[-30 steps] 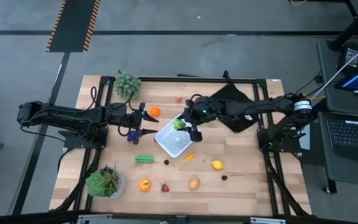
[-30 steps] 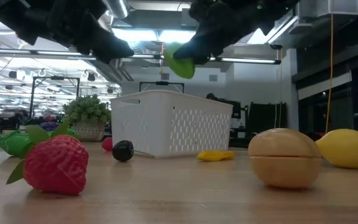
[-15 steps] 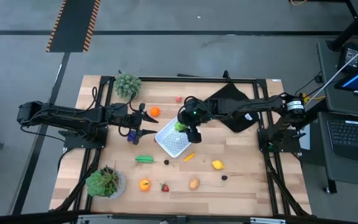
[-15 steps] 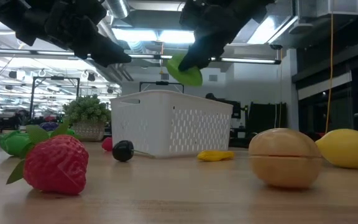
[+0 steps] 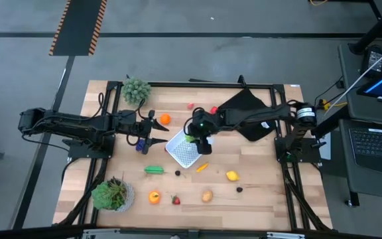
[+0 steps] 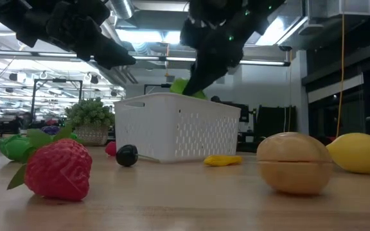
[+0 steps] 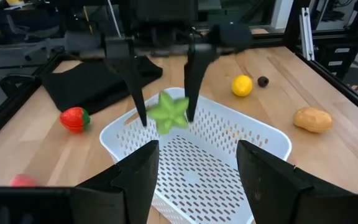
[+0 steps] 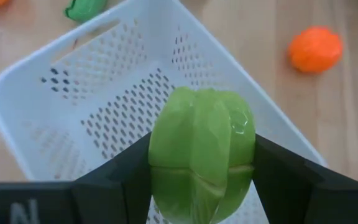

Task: Pick and placing Produce into tupperware
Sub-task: Put the starfruit into the white bin

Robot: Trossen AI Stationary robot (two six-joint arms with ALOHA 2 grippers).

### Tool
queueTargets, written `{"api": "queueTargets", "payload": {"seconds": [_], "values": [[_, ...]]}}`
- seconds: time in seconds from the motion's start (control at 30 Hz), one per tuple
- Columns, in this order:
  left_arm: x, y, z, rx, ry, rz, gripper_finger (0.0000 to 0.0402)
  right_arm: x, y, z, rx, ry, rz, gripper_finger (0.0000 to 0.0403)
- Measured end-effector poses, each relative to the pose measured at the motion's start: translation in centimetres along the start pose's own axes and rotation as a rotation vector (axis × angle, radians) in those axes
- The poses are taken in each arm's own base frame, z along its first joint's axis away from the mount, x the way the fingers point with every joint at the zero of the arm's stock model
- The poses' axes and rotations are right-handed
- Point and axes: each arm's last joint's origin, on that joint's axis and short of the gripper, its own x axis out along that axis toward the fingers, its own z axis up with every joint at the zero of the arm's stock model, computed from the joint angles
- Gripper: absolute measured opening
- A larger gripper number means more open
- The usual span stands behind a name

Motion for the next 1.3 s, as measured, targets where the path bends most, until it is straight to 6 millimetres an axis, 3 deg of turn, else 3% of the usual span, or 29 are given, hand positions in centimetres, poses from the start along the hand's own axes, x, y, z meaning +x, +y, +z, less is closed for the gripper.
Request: {"api": "queueTargets", "payload": {"seconds": [0.23,0.43,1.3], "values": [[0.0,0.0,0.0,-0.001,0.001,0.000,0.0208,2.6,0.0,-1.0,-0.023,0.053,0.011,0.0226],[0.0,0.0,0.0,-0.001,0.002,0.002,0.0208,3.7,0.1,-1.6,-0.032,0.085,0.018,0.0227],[0.0,0.1,-0.1,-0.002,0.008,0.027,0.0208,3.8,-0.1,-1.5,-0.040,0.075,-0.018,0.0249]]}}
